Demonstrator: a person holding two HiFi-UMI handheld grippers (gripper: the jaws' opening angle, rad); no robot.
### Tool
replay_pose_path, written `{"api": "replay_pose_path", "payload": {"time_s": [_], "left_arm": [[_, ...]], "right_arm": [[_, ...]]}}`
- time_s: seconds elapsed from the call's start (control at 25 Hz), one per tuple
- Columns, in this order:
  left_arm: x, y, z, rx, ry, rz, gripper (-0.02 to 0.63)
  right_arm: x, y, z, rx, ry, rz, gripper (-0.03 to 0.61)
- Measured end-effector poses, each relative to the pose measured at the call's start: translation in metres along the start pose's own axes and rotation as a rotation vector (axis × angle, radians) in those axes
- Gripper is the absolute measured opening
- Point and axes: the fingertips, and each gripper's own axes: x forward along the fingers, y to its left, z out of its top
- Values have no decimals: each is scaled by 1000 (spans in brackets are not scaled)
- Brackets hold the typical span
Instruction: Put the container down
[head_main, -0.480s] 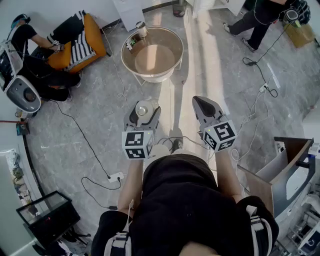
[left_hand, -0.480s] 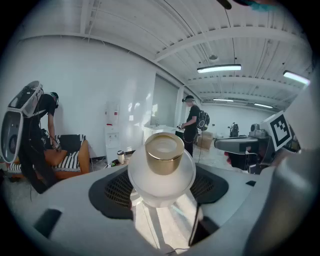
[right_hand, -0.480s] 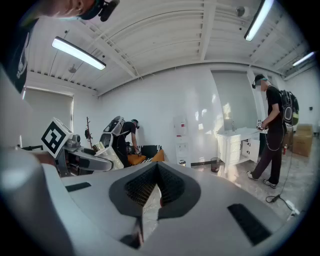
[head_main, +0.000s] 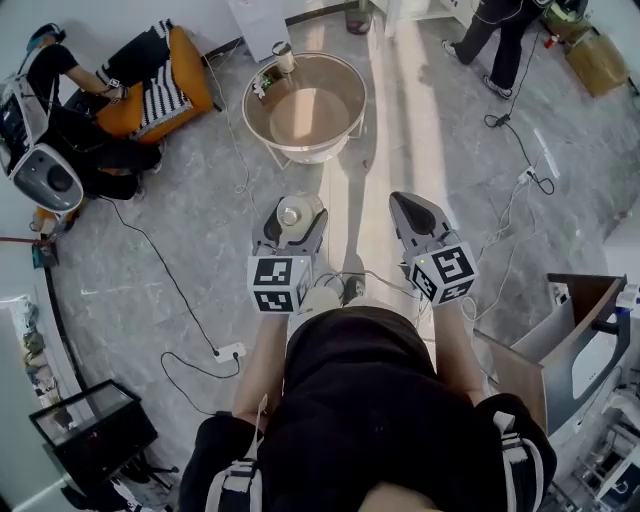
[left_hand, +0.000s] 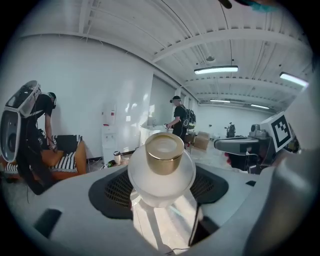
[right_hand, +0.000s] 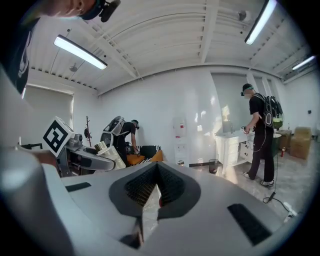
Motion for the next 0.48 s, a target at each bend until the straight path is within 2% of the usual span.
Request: {"api": "replay_pose_path", "payload": {"time_s": [0.24, 0.48], "left_arm": [[-5, -7, -5, -11, 5, -7, 344], [-5, -10, -13, -21, 18, -6, 344]], "right_arm": [[-7, 3, -4, 1, 12, 4, 3], [-7, 9, -13, 40, 19, 63, 3]]}}
